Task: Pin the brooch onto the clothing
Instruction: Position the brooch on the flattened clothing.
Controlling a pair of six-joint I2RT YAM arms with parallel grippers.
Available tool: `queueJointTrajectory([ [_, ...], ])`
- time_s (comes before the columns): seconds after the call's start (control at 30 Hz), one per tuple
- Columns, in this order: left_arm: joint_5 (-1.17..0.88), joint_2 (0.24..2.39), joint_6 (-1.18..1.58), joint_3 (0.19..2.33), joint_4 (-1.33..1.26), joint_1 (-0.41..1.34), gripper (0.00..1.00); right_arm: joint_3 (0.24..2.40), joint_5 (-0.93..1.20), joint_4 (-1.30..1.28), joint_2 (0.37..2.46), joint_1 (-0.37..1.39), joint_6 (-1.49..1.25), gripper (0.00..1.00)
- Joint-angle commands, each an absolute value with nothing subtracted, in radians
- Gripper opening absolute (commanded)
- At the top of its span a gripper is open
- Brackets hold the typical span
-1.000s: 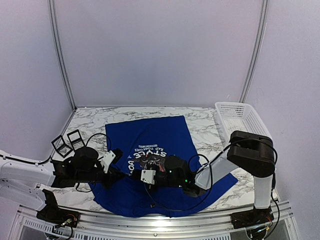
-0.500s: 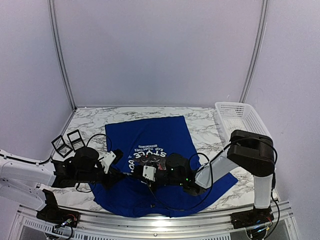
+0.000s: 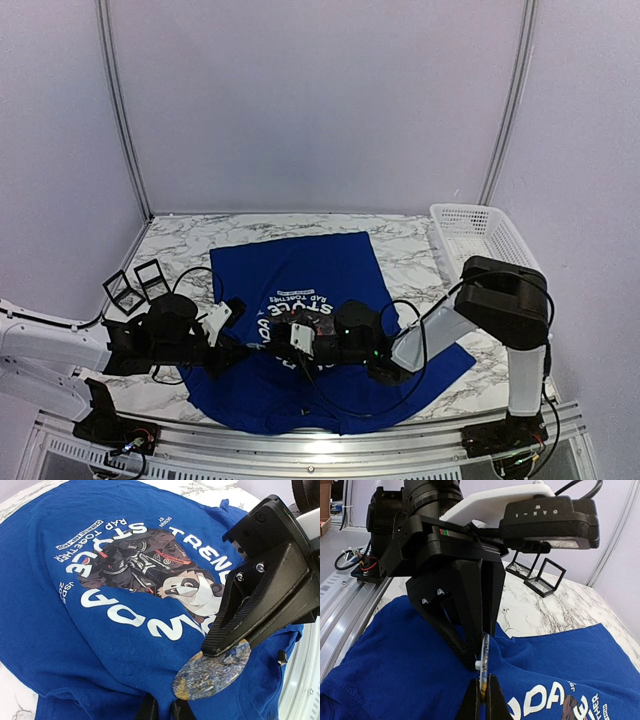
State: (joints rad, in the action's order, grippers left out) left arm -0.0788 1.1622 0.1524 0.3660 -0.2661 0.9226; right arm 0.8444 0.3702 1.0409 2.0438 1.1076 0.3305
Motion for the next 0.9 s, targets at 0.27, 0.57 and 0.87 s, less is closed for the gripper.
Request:
queueJointTrajectory([
  [0.27,-0.132,1.181,0.150,0.385,-0.290,0.915,0.10,0.883,0.473,1.127,2.026,1.068,0.212,0.00],
  [0.57,-0.169,1.143,0.163,0.385,-0.290,0.916,0.04,0.923,0.424,1.051,2.045,1.046,0.190,0.00],
  [0.87,-0.040,1.029,0.117,0.371,-0.265,0.916,0.45,0.895,0.594,1.053,2.031,1.013,0.227,0.00],
])
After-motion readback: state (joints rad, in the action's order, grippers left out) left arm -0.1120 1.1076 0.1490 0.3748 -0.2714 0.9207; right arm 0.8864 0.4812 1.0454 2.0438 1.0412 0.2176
